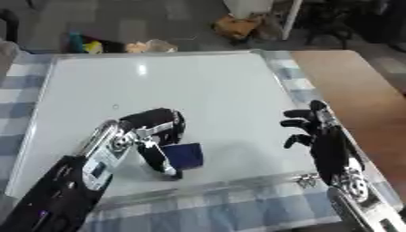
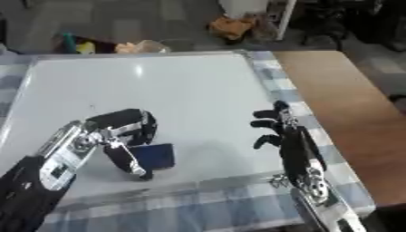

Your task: Wipe the whiteboard clean with a brush.

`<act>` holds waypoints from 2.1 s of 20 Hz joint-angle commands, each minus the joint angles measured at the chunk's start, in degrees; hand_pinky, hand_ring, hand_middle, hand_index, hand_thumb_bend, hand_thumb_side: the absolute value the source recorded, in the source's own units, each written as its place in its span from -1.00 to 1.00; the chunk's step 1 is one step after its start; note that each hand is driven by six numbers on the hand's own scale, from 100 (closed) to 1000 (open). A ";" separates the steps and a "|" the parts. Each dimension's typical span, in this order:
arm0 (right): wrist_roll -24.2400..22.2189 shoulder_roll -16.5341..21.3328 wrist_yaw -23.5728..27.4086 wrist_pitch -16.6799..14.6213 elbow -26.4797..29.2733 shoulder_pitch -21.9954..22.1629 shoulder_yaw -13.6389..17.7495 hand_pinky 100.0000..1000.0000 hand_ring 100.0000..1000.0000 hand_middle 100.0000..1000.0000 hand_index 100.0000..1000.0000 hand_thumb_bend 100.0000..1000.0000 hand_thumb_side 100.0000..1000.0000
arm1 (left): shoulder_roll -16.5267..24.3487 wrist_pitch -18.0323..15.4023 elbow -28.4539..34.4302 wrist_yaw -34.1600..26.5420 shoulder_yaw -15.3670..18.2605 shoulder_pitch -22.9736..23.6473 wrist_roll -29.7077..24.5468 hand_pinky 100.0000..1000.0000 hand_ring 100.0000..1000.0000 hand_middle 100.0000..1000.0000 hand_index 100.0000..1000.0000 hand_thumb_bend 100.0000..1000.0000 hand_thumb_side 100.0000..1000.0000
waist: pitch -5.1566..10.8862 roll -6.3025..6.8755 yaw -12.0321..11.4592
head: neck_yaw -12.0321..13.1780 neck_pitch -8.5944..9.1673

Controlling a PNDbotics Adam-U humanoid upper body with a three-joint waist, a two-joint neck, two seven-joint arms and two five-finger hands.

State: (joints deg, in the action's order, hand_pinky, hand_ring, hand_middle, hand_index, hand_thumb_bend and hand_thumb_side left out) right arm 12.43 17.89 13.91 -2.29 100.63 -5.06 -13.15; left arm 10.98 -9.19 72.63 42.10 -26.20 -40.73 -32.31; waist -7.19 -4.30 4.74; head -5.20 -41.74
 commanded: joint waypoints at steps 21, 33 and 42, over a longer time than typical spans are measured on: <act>-0.22 0.45 -0.23 -0.03 0.95 -0.47 0.00 -0.37 0.32 0.32 0.24 -1.00 1.00 | 0.34 1.25 1.71 -0.83 1.52 -0.70 1.23 -0.38 -0.36 -0.44 -1.00 0.32 -1.00 | 0.58 -0.18 -0.38 | -0.38 -0.04; -0.24 0.39 -0.26 0.02 0.99 -0.36 0.00 -0.37 0.32 0.32 0.24 -1.00 1.00 | -0.13 0.46 0.37 -0.55 1.10 -0.65 0.24 -0.36 -0.33 -0.38 -1.00 0.28 -1.00 | 0.49 -0.26 -0.01 | -0.70 -0.11; -0.25 0.38 -0.25 0.05 1.04 -0.35 0.00 -0.37 0.31 0.32 0.24 -1.00 1.00 | -0.32 0.30 0.12 -0.32 0.98 -0.64 0.39 -0.46 -0.45 -0.52 -1.00 0.27 -1.00 | 0.45 -0.33 0.09 | -0.87 -0.14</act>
State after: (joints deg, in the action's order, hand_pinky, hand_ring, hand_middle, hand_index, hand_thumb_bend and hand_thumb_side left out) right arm 12.30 17.84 13.91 -2.17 100.63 -5.04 -13.45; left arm 10.59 -8.75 72.27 41.68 -25.18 -40.47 -32.01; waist -7.34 -4.70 4.70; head -5.94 -41.74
